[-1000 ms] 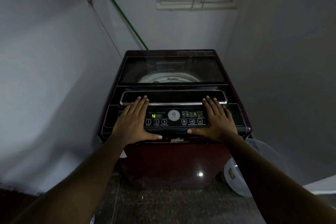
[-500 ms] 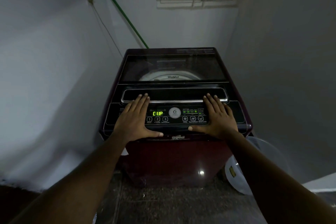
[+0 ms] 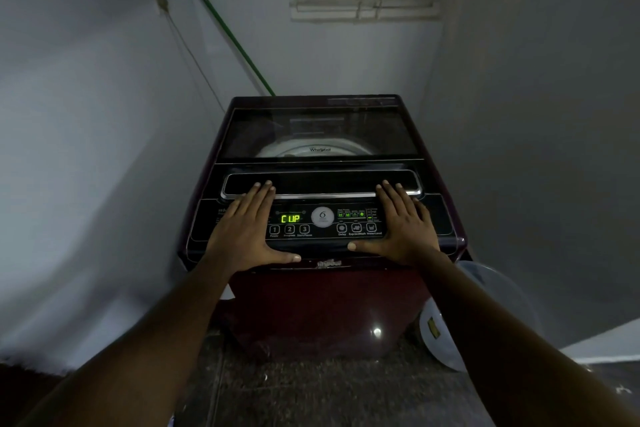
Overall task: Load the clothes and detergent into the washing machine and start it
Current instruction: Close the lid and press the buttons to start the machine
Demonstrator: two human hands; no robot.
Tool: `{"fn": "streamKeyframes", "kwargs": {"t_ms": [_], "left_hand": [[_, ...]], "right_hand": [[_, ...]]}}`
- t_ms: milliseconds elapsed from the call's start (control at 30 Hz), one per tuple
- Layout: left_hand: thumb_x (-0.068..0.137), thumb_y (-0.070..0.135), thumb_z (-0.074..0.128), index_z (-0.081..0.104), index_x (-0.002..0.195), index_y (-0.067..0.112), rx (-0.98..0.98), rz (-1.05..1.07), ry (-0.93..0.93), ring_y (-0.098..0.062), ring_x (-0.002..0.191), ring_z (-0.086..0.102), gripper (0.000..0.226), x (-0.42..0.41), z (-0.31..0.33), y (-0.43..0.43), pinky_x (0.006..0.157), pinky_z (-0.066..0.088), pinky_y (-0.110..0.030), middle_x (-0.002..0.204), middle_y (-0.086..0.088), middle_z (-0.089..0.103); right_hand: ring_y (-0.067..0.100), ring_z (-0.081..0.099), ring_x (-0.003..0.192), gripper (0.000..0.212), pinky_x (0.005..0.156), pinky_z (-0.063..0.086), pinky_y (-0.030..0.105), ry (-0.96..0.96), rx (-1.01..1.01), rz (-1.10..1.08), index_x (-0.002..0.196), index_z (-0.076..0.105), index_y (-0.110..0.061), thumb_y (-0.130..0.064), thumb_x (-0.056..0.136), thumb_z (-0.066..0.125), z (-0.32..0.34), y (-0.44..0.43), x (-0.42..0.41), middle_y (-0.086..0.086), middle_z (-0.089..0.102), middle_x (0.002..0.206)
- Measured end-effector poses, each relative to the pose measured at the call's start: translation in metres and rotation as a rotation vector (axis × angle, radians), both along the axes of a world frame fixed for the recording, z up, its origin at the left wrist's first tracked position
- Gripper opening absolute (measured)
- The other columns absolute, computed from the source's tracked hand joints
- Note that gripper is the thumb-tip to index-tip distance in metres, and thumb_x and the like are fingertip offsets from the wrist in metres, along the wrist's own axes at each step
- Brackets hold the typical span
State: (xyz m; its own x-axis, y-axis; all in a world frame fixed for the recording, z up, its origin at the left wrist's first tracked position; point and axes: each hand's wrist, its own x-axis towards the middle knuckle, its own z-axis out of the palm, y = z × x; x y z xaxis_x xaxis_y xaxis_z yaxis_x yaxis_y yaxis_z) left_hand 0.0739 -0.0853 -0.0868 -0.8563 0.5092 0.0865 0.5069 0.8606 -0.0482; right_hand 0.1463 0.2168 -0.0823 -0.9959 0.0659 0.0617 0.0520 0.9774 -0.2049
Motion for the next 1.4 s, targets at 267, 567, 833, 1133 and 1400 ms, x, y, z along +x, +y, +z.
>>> {"fn": "streamKeyframes", "kwargs": {"t_ms": [267, 567, 833, 1133, 1400], "left_hand": [[0.052, 0.105, 0.030, -0.004, 0.156, 0.008, -0.003, 0.000, -0.003, -0.017, 0.151, -0.010, 0.147, 0.000, 0.001, 0.001, 0.122, 0.000, -0.040, 0.165, -0.005, -0.010], [0.052, 0.106, 0.030, -0.002, 0.156, 0.007, -0.006, 0.000, 0.006, -0.017, 0.151, -0.009, 0.147, -0.001, 0.002, 0.000, 0.120, -0.001, -0.039, 0.164, -0.005, -0.009], [0.052, 0.105, 0.031, 0.001, 0.156, 0.006, 0.005, -0.005, 0.008, -0.018, 0.152, -0.006, 0.147, -0.002, 0.002, 0.000, 0.121, 0.001, -0.040, 0.165, -0.006, -0.006], [0.051, 0.105, 0.031, -0.006, 0.156, 0.008, 0.002, 0.009, -0.069, -0.018, 0.151, -0.014, 0.148, -0.003, 0.010, -0.001, 0.122, -0.002, -0.040, 0.164, -0.005, -0.014], [0.058, 0.099, 0.037, -0.016, 0.154, 0.008, -0.011, 0.020, -0.208, -0.021, 0.148, -0.025, 0.143, 0.001, 0.017, 0.002, 0.117, -0.008, -0.042, 0.160, -0.006, -0.027]], "right_hand": [[0.009, -0.018, 0.146, 0.136, 0.120, -0.003, 0.043, -0.001, -0.009, 0.001, 0.153, -0.005, -0.024, -0.102, 0.049, 0.033, 0.001, 0.000, 0.000, -0.009, -0.010, 0.161], [0.008, -0.019, 0.145, 0.137, 0.120, -0.005, 0.042, 0.002, -0.017, 0.002, 0.153, -0.006, -0.024, -0.102, 0.048, 0.033, 0.001, -0.001, -0.001, -0.009, -0.011, 0.161], [0.008, -0.018, 0.146, 0.137, 0.120, -0.004, 0.042, -0.007, -0.016, 0.003, 0.153, -0.005, -0.023, -0.101, 0.048, 0.035, 0.004, -0.001, -0.003, -0.009, -0.010, 0.161], [0.008, -0.021, 0.145, 0.136, 0.119, -0.006, 0.041, -0.054, -0.023, -0.004, 0.153, -0.008, -0.023, -0.100, 0.049, 0.035, 0.012, -0.003, -0.002, -0.009, -0.014, 0.160], [0.008, -0.023, 0.144, 0.133, 0.120, -0.007, 0.044, -0.123, -0.090, -0.075, 0.152, -0.013, -0.025, -0.100, 0.052, 0.034, 0.013, -0.013, 0.006, -0.009, -0.020, 0.159]]}}
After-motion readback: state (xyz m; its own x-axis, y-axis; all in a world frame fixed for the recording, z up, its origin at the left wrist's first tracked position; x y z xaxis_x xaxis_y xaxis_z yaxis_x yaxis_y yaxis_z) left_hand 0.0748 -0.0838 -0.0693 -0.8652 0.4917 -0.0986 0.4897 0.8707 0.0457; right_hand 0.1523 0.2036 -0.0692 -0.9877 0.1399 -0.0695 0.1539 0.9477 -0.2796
